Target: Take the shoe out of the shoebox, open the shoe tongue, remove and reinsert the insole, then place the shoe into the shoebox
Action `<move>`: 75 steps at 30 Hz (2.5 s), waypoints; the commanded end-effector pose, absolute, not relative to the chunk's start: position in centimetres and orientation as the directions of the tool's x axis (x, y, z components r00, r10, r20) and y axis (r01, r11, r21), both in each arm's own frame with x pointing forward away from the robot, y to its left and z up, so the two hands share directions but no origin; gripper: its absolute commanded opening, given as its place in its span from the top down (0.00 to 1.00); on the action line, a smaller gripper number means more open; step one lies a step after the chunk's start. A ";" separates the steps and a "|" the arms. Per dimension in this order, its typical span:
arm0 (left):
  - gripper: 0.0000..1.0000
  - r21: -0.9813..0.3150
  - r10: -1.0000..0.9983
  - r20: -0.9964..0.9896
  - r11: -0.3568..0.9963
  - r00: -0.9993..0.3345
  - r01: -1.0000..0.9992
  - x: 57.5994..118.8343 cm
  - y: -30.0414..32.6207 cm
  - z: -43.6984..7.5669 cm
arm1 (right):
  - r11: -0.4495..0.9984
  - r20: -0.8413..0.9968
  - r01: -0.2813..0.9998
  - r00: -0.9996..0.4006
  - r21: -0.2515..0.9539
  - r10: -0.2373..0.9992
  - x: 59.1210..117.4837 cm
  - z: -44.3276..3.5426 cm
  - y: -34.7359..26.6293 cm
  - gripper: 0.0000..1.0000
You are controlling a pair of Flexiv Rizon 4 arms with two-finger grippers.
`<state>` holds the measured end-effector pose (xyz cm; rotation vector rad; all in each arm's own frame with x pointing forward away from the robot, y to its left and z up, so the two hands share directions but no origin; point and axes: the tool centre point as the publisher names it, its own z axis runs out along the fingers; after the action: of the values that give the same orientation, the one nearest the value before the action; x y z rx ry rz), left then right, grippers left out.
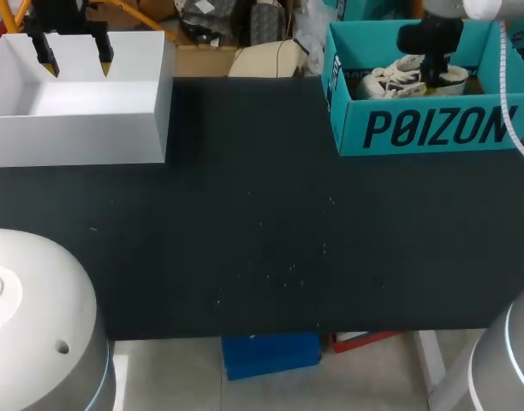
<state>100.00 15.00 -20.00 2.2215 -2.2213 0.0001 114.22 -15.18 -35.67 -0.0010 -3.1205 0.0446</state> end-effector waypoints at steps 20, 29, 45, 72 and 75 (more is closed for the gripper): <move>0.00 0.000 -1.000 0.000 0.000 0.000 -1.000 100.0 15.0 -20.0 | 0.999 0.080 -0.003 -0.997 -0.039 0.000 114.7 -40.5 -14.6 1.00; 0.00 0.000 -1.000 0.000 0.000 0.000 -1.000 100.0 15.0 -20.0 | 0.996 0.094 -0.051 -0.995 -0.069 -0.044 114.3 -36.2 -15.5 1.00; 0.00 0.000 -1.000 0.000 0.000 0.000 -1.000 100.0 15.0 -20.0 | 0.985 -0.041 -0.072 -0.996 -0.154 -0.079 115.7 -21.9 -15.3 1.00; 0.00 0.000 -1.000 0.000 0.000 0.000 -1.000 100.0 15.0 -20.0 | 0.982 -0.134 -0.018 -0.990 -0.187 -0.044 101.2 -16.1 -1.5 1.00; 0.00 0.000 -1.000 0.000 0.000 0.000 -1.000 100.0 15.0 -20.0 | 0.988 -0.142 0.011 -0.990 -0.157 -0.012 100.3 -17.8 -0.1 1.00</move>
<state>100.00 15.00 -20.00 2.2215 -2.2213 0.0000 102.06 -0.57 -15.74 -0.0039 -3.1730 0.2621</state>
